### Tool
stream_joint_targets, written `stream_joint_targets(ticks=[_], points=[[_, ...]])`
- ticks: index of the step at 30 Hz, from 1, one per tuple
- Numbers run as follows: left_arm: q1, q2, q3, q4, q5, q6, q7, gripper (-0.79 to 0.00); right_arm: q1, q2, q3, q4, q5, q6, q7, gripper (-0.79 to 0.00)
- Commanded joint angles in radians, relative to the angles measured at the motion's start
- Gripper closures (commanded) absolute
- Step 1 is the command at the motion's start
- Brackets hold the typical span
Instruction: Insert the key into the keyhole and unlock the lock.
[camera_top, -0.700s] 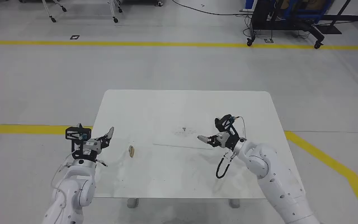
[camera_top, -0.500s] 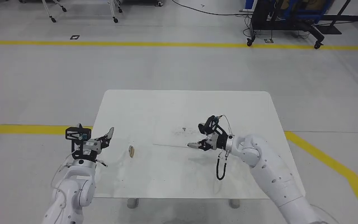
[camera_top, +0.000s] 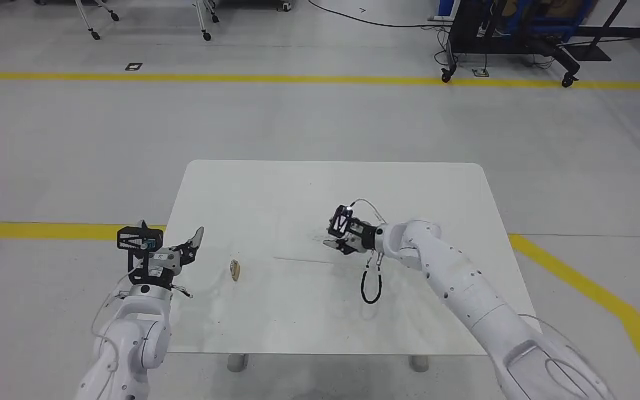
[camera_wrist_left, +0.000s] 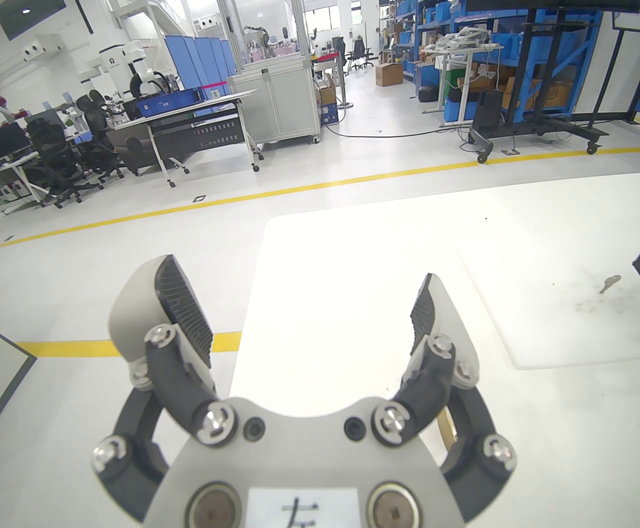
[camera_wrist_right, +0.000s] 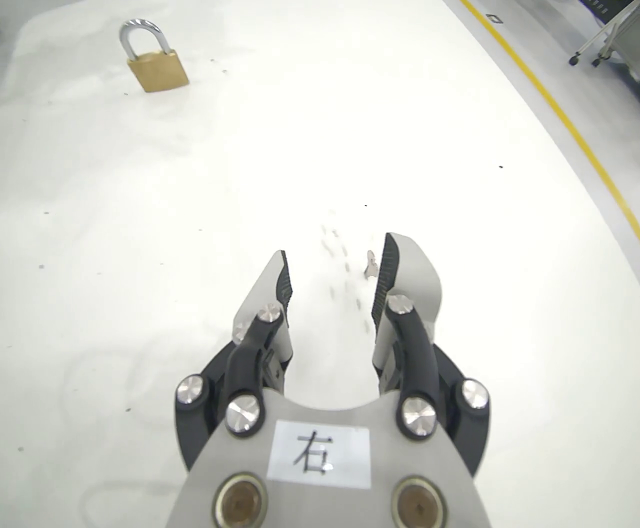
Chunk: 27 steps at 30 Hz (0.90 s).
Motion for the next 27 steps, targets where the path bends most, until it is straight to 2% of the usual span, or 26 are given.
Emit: stream_joint_targets(ticks=[1,4,5,13,18,19,20,27], points=[[0.0,0.0,0.0,0.0,0.0,0.0,0.0,-0.785,0.021,-0.009,-0.023,0.035,-0.032,0.02,-0.022,-0.465],[0.0,0.0,0.0,0.0,0.0,0.0,0.0,-0.785,0.048,-0.023,-0.044,0.086,-0.039,0.027,-0.044,-0.486],[0.0,0.0,0.0,0.0,0.0,0.0,0.0,-0.785,0.057,-0.027,-0.05,0.1,-0.039,0.027,-0.05,-0.453],[0.0,0.0,0.0,0.0,0.0,0.0,0.0,-0.785,0.103,-0.053,-0.093,0.17,-0.073,0.032,-0.065,-0.372],[0.0,0.0,0.0,0.0,0.0,0.0,0.0,-0.785,0.121,-0.065,-0.114,0.198,-0.093,0.018,-0.069,-0.228],[0.0,0.0,0.0,0.0,0.0,0.0,0.0,-0.785,0.123,-0.066,-0.116,0.203,-0.09,0.006,-0.074,-0.166],[0.0,0.0,0.0,0.0,0.0,0.0,0.0,-0.785,0.127,-0.067,-0.115,0.21,-0.085,-0.004,-0.08,0.0],[0.0,0.0,0.0,0.0,0.0,0.0,0.0,-0.785,0.138,-0.064,-0.11,0.212,-0.106,-0.028,-0.112,0.0]])
